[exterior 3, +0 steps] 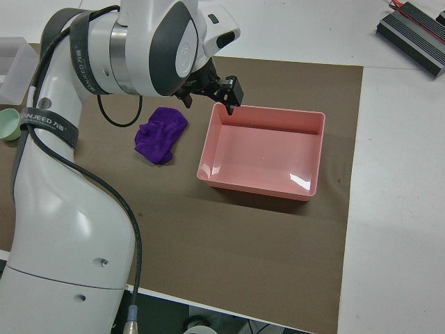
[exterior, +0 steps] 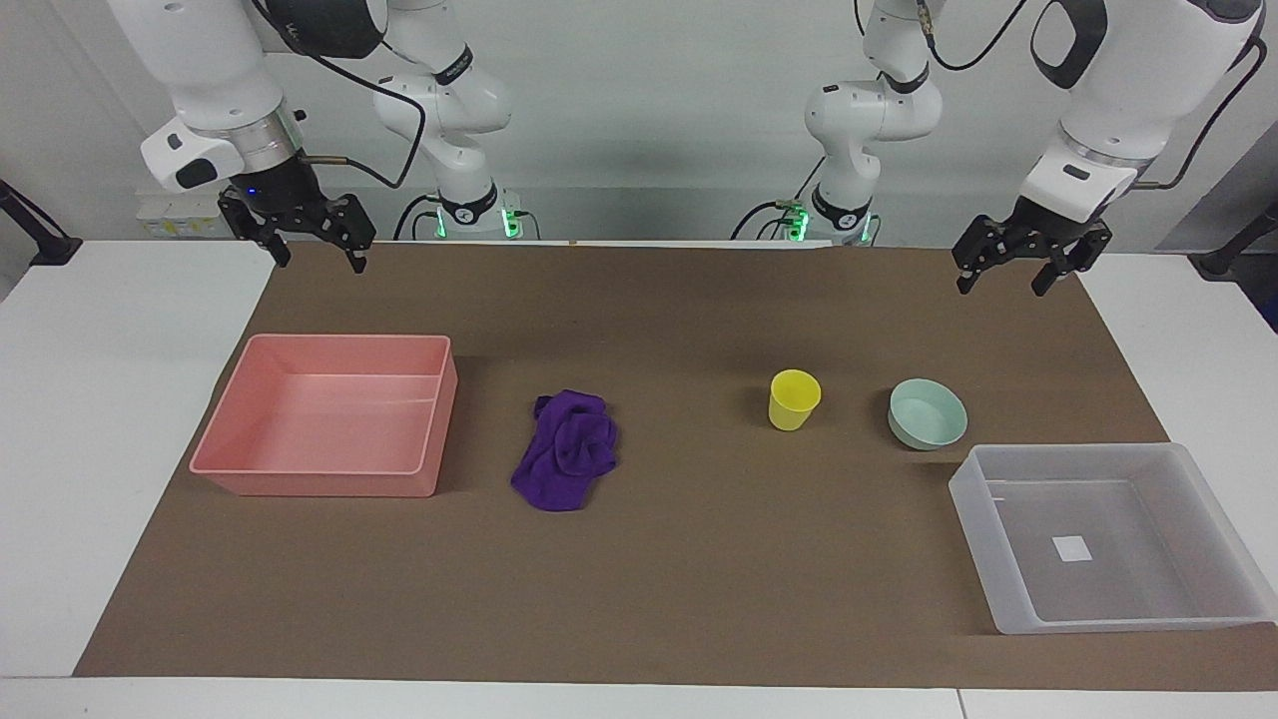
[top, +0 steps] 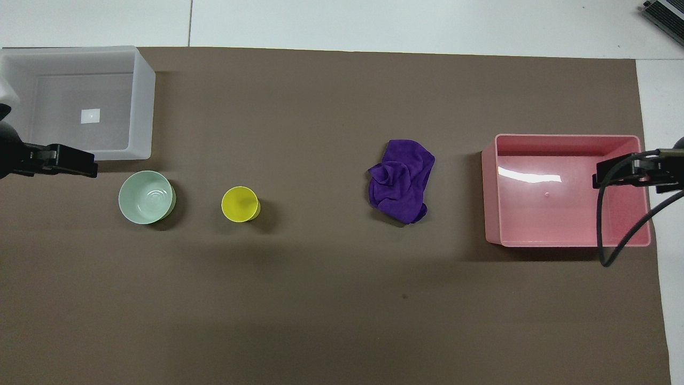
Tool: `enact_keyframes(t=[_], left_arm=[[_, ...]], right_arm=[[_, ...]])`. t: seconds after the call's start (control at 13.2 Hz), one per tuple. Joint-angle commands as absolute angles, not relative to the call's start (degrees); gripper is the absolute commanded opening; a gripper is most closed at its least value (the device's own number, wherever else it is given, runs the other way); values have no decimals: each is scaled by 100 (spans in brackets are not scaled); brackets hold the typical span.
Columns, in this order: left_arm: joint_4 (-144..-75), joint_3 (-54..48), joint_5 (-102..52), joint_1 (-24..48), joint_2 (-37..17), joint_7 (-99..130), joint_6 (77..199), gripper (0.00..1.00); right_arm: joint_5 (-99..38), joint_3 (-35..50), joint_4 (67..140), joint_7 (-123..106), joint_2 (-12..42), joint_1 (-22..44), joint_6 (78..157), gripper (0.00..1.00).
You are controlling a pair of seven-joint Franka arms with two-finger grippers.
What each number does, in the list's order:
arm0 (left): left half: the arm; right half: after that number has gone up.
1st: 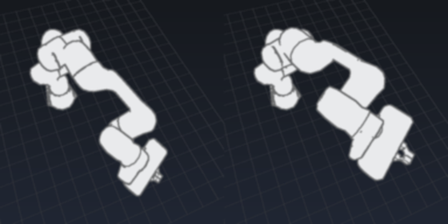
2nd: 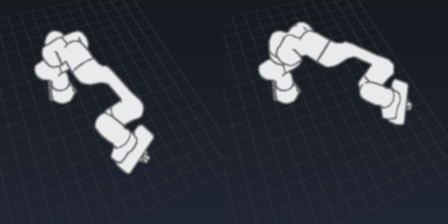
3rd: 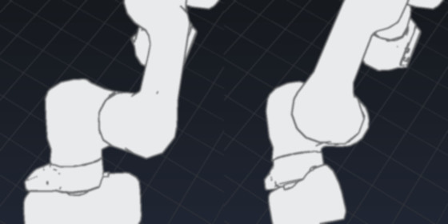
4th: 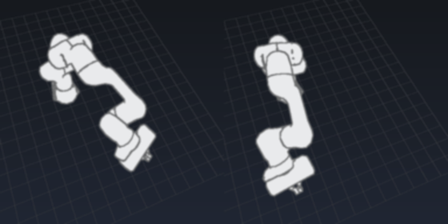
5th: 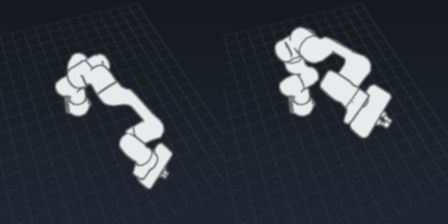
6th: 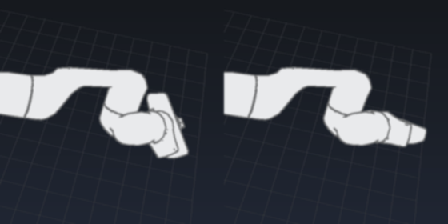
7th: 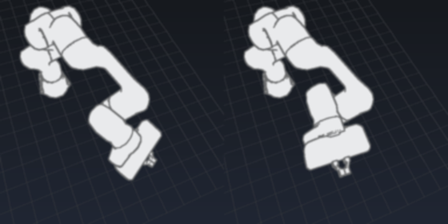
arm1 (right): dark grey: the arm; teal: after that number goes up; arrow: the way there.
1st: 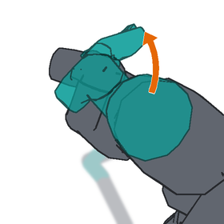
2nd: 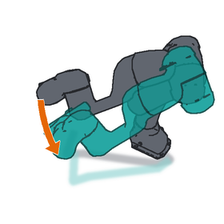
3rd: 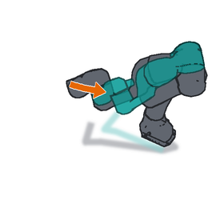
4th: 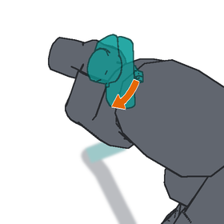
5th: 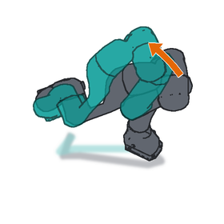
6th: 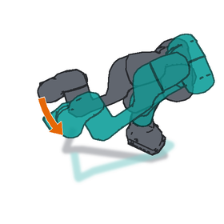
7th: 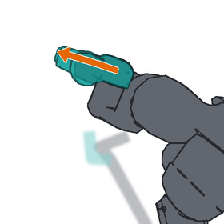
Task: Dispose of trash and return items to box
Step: 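Reach the left gripper to the green bowl while the right gripper reaches the cloth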
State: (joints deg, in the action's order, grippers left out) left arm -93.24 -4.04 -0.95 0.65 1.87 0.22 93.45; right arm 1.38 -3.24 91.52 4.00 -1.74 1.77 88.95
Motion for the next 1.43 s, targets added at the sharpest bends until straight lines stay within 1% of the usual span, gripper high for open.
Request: enact_keyframes(t=[0.0, 0.3, 0.45, 0.68, 0.83, 0.98, 1.21, 1.28, 1.36], left_arm=[[-9255, -422, -9, -17, 220, 88, 9089, 100], [-9430, -431, -9, 18, 272, 105, 9158, 100], [-9544, -431, -9, -44, 299, 62, 9403, 100], [-9974, -431, 0, -192, 378, 9, 9807, 100], [-10351, -431, 0, -272, 369, 0, 10316, 100], [-10913, -431, 0, -395, 369, -113, 10948, 100], [-11643, -431, -9, -509, 211, -176, 11941, 100], [-11967, -431, -9, -518, 185, -176, 12371, 100], [-12197, -431, -9, -519, 115, -176, 12688, 100]], right_arm=[[62, -299, 9272, 220, -290, 97, 8868, 100], [62, -299, 9272, 220, -290, 97, 8859, 100], [62, -299, 9272, 220, -290, 97, 8859, 100], [62, -299, 9272, 220, -290, 97, 8868, 100], [62, -299, 9272, 220, -290, 97, 8859, 100], [62, -369, 9272, 220, -290, 44, 8877, 100], [70, -352, 9281, 237, -290, 114, 8947, 100], [62, -334, 9333, 229, -299, 132, 9086, 100], [62, -290, 9517, 255, -342, 141, 9384, 100]])
